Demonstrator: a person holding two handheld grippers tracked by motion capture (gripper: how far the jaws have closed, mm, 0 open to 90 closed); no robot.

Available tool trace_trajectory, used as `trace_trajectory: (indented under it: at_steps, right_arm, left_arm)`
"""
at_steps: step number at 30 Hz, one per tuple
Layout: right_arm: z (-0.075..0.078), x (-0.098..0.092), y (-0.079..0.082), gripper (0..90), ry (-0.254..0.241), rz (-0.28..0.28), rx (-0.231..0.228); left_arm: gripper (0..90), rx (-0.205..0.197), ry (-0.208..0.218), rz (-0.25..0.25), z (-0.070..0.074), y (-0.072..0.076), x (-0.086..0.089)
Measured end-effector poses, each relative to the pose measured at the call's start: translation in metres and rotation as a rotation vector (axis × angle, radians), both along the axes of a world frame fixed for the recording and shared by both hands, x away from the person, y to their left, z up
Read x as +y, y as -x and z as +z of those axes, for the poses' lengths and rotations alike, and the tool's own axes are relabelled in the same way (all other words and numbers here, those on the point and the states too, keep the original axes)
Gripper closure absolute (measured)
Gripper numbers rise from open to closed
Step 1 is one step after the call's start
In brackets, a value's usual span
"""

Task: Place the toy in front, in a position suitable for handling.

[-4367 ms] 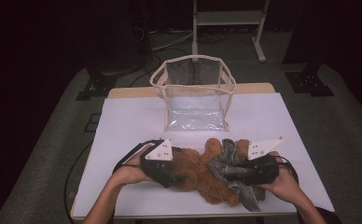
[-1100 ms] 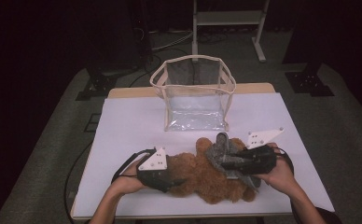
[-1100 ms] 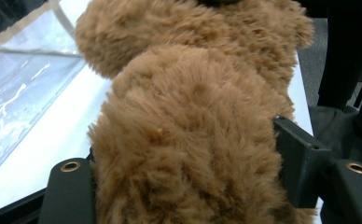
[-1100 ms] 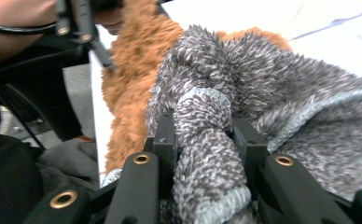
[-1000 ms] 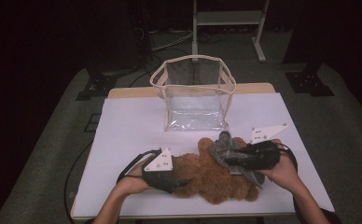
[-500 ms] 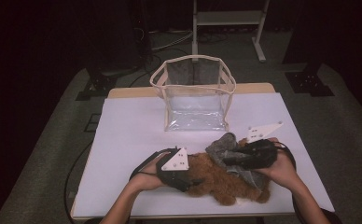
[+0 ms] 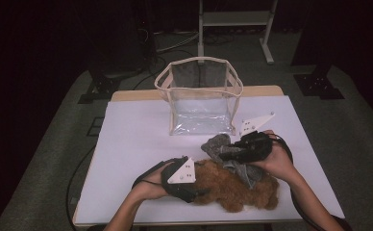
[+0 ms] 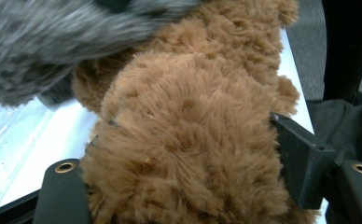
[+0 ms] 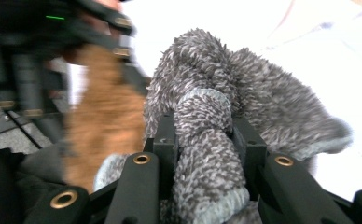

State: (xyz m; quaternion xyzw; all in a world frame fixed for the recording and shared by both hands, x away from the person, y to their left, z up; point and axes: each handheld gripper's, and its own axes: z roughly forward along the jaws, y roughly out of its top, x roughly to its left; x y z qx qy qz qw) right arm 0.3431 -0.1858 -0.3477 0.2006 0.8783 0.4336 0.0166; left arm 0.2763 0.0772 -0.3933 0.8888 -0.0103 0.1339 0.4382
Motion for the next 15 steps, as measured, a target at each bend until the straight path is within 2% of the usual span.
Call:
trace_trajectory:
  at_steps: [3,5,8,10,13,15]
  right_arm:
    - [-0.007,-0.013,-0.017,67.1,-0.002,-0.065,0.045]
    - [-0.009,-0.023,-0.018,67.2,-0.02,-0.093,0.062]
    - [-0.006,-0.028,-0.006,67.3,-0.046,-0.079,0.057]
    - [0.0,-0.025,0.004,67.3,-0.079,-0.043,0.049]
    - [0.005,-0.011,0.018,67.2,-0.072,0.008,0.012]
    - [0.005,-0.002,0.025,67.2,-0.054,0.038,0.011]
  left_arm:
    - [28.5,0.003,0.005,-0.005,0.0,0.001,0.001]
    - [28.4,0.007,0.007,-0.009,-0.001,0.0,0.001]
    - [28.1,0.005,0.012,-0.004,-0.001,-0.002,0.0]
    - [28.1,0.005,0.013,0.009,-0.001,-0.004,-0.001]
    - [27.2,0.006,0.021,0.03,-0.001,-0.005,-0.003]
    - [26.9,0.009,0.025,0.03,-0.001,-0.005,-0.002]
